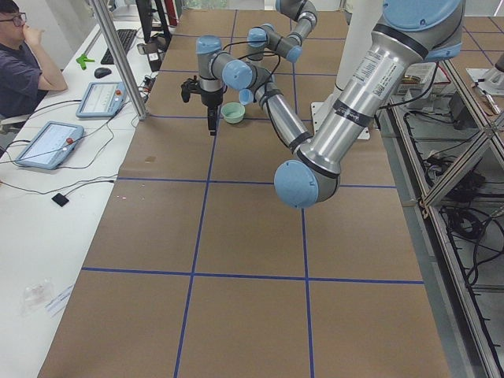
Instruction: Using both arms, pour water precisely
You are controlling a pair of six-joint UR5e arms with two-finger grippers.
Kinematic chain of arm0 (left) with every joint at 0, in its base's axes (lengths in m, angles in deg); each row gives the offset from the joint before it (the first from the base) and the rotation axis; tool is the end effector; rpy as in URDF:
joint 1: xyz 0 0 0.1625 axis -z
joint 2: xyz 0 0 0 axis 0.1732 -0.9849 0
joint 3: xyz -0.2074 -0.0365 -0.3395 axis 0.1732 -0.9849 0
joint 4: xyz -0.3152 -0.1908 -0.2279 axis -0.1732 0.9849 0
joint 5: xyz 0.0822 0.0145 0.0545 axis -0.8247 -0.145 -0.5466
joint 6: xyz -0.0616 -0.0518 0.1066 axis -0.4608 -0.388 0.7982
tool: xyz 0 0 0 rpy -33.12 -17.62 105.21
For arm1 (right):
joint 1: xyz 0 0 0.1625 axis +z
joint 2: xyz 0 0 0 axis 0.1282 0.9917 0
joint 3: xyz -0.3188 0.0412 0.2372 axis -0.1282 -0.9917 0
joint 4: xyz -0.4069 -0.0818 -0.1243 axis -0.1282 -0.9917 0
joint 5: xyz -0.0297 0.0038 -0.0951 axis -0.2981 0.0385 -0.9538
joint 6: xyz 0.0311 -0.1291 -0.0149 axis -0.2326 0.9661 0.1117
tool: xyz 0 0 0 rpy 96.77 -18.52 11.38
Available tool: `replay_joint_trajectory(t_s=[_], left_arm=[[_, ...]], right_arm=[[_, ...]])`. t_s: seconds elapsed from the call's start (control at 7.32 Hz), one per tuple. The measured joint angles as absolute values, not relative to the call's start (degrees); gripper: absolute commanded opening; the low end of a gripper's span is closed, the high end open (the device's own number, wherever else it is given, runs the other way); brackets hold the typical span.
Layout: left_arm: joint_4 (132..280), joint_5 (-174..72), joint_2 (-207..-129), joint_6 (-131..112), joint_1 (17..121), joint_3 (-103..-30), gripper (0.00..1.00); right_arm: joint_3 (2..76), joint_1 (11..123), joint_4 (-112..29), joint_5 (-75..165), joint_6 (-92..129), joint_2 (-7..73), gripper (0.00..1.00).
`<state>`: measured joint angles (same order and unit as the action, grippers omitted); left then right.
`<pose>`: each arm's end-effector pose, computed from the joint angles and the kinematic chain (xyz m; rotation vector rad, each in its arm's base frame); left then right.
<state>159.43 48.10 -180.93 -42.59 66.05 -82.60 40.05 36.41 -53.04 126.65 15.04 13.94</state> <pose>0.2944 -0.5551 0.2332 0.0433 0.7255 -0.0947 -0.5770 -0.4338 0.2048 0.4553 -0.7184 -0.7768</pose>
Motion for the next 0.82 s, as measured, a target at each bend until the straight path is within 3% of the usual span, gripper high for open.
replay_joint_trajectory(t_s=[0.82], left_arm=[[159.4, 48.2, -180.9, -42.7, 66.0, -82.6, 1.00]], right_arm=[[39.7, 37.1, -64.1, 126.9, 18.4, 10.5, 0.00]])
